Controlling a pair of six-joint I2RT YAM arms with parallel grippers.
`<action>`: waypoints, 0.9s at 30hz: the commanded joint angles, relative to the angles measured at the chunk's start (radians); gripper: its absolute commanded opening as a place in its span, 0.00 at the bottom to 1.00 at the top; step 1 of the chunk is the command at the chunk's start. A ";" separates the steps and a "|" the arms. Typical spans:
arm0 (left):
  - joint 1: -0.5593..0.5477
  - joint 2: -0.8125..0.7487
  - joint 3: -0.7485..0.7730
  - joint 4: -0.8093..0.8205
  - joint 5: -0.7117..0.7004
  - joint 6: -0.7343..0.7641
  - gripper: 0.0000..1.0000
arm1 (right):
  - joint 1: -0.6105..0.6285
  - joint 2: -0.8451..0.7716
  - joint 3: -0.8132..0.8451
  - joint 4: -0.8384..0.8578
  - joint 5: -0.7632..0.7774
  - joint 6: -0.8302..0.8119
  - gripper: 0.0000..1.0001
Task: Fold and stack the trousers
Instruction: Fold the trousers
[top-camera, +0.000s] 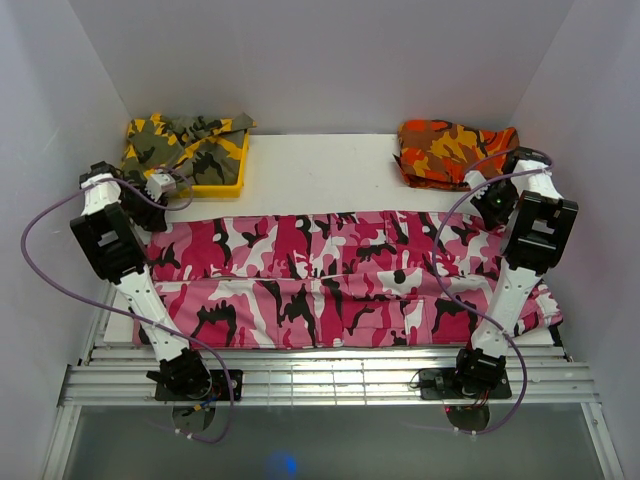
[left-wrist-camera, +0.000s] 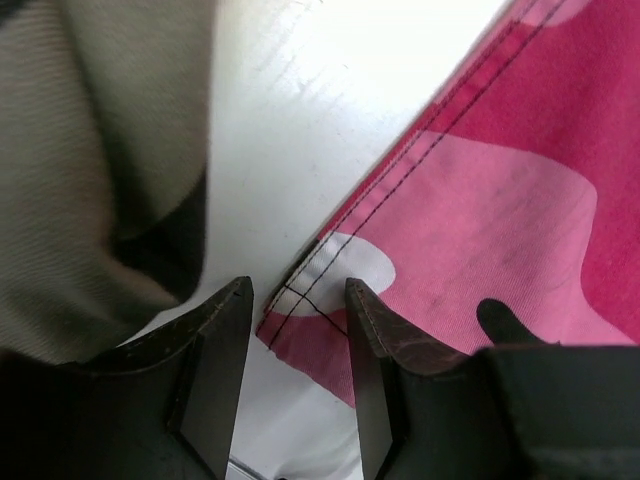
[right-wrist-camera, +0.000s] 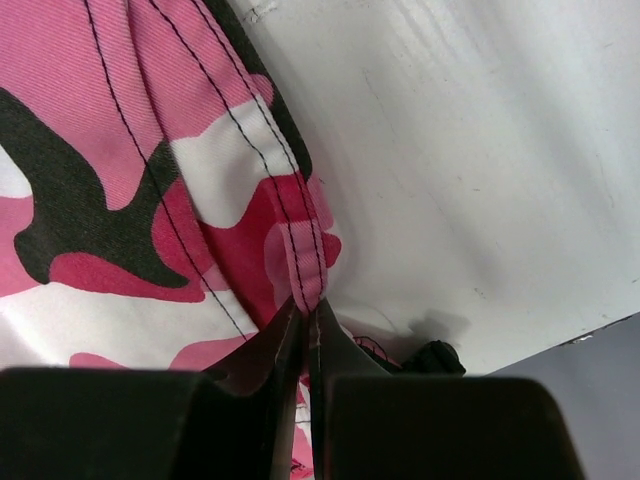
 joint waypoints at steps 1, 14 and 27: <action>-0.005 0.025 0.032 -0.083 0.004 0.123 0.53 | 0.007 -0.040 -0.029 -0.017 0.013 -0.147 0.08; -0.007 -0.065 -0.123 0.077 0.036 0.095 0.00 | 0.011 -0.064 -0.010 0.012 0.024 -0.085 0.08; 0.021 -0.438 -0.251 0.007 0.165 0.014 0.00 | -0.016 -0.325 -0.117 -0.014 -0.073 -0.134 0.08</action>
